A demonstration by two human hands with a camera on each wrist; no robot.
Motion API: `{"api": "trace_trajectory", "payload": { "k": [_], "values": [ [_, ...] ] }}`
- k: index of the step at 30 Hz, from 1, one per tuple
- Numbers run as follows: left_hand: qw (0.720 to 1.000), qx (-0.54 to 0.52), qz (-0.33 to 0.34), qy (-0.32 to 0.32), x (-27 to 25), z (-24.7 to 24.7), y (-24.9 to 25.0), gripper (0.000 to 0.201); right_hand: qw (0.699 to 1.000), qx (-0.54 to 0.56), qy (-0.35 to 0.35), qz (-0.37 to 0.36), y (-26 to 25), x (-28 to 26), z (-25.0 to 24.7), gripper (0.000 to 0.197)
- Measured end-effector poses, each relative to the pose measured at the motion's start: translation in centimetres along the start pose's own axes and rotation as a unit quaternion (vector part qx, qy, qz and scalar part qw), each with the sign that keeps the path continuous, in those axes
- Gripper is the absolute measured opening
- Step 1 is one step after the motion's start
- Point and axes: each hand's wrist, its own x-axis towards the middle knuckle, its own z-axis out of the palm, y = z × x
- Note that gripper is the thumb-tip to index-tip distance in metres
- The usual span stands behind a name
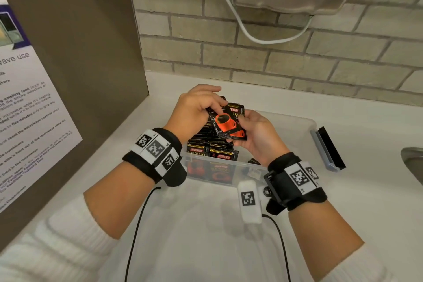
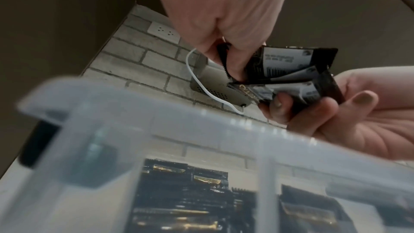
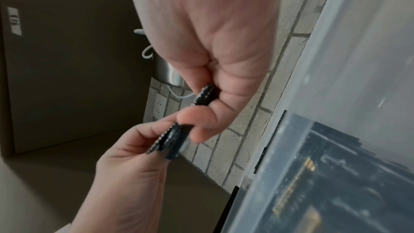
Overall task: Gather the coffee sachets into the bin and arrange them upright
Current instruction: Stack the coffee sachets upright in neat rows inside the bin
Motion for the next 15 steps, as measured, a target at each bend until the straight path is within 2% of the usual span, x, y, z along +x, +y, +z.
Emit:
{"api": "trace_trajectory", "payload": {
  "k": [2,5,8,10,12,13,15],
  "values": [
    [0.999,-0.019,-0.019,-0.024,0.2,0.0,0.0,0.04,1.0,0.015,-0.008,0.012,0.0,0.1,0.2,0.02],
    [0.993,-0.064,-0.064,-0.07,0.5,0.0,0.4,0.04,0.996,0.021,-0.075,0.032,-0.1,0.0,0.7,0.042],
    [0.984,-0.105,-0.107,-0.098,0.5,0.2,1.2,0.039,0.997,-0.015,-0.08,-0.002,0.2,-0.3,1.1,0.027],
    [0.969,-0.172,-0.163,-0.065,0.4,0.0,1.6,0.041,0.998,-0.025,-0.052,-0.03,0.5,-0.2,1.3,0.026],
    [0.936,-0.261,-0.238,-0.014,0.3,-0.2,1.7,0.036,0.995,-0.077,-0.01,-0.055,0.6,0.1,1.6,0.025],
    [0.91,-0.305,-0.281,0.002,0.3,-0.1,1.6,0.036,0.991,-0.112,0.012,-0.065,0.6,0.2,1.8,0.023],
    [0.857,-0.372,-0.358,0.0,0.1,0.1,1.6,0.043,0.982,-0.16,0.041,-0.088,0.8,0.6,2.5,0.022]
  ]
}}
